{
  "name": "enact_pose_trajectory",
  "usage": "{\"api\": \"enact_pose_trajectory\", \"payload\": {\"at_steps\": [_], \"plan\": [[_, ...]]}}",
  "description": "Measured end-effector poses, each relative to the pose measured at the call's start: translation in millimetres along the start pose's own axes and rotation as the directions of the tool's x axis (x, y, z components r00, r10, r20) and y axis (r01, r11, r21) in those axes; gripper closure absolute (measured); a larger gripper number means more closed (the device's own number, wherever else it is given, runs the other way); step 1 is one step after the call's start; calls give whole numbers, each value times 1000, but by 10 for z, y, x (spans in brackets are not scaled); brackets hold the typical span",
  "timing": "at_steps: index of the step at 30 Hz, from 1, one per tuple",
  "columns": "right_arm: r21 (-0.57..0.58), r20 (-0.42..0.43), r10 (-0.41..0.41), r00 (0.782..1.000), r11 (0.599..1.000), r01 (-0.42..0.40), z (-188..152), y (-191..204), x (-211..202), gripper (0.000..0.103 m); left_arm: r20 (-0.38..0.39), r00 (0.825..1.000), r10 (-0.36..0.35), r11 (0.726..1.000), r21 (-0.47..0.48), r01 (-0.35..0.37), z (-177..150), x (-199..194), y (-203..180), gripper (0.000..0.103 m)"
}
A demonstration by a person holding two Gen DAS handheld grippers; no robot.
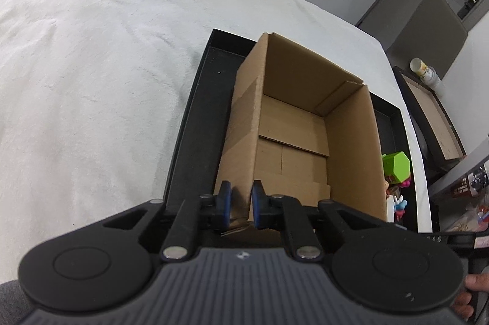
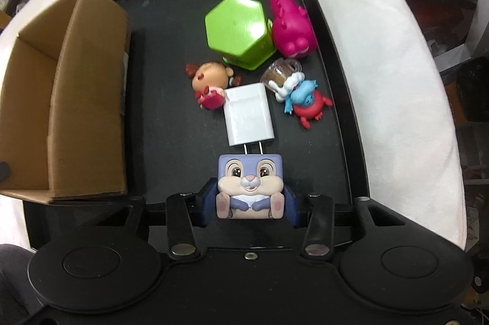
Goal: Organize rigid objects
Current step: 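Carry the bunny cube into the box with the right gripper while the left gripper holds the box wall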
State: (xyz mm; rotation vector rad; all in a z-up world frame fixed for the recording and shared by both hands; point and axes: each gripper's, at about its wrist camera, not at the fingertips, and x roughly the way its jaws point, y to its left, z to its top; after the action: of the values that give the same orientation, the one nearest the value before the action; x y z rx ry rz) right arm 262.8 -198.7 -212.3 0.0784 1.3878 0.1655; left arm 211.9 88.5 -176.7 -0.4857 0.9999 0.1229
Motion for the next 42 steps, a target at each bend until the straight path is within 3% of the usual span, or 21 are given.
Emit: {"api": "enact_pose_trajectory", "payload": {"at_steps": [9, 22, 42], "plan": [[-6, 80, 32, 996, 999, -31, -36, -6, -397, 60, -9, 1000, -27, 1000, 5, 27, -124, -51, 17, 91], [-90, 202, 87, 976, 993, -70, 161, 494, -917, 60, -10, 999, -44, 999, -16, 44, -109, -35, 65, 91], [-169, 252, 188, 949, 974, -148, 284, 1289, -925, 60, -52, 997, -60, 997, -54, 57, -47, 45, 134, 89]]}}
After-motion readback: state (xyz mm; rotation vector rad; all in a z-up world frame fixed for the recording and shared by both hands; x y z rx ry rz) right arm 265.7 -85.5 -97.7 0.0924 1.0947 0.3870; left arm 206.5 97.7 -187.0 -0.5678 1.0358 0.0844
